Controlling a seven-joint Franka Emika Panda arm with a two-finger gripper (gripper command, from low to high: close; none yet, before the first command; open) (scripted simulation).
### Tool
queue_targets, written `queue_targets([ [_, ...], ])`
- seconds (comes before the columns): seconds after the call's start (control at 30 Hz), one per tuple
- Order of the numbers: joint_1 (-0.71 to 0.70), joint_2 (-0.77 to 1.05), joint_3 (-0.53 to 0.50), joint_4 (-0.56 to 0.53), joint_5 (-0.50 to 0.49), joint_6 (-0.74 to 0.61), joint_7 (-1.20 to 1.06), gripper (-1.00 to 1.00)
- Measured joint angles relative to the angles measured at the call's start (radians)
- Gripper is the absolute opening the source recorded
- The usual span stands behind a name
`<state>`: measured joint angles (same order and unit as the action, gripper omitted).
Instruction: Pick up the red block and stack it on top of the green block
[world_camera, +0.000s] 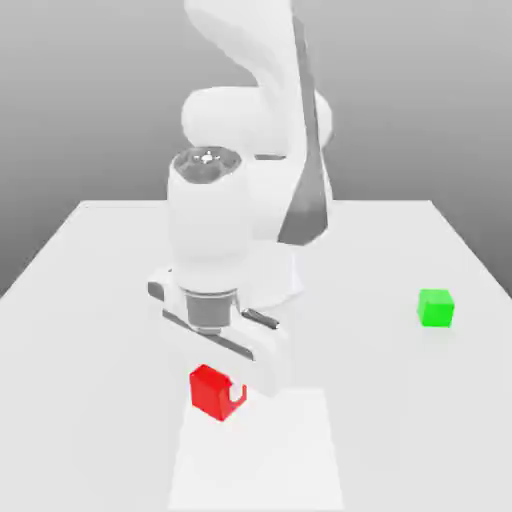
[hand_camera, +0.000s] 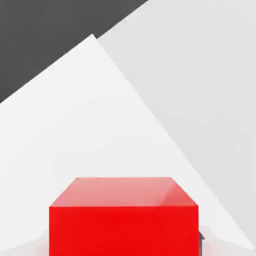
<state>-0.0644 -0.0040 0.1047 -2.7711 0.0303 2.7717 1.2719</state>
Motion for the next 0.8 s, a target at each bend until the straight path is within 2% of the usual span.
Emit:
queue_targets([
  [0.7,0.817,-0.257,0.438,-0.126,0.268,-0.114,-0.346,-1.0],
  [0.8,0.835,-0.246,0.464,-0.131,0.257,-0.095,-0.345,-1.0],
])
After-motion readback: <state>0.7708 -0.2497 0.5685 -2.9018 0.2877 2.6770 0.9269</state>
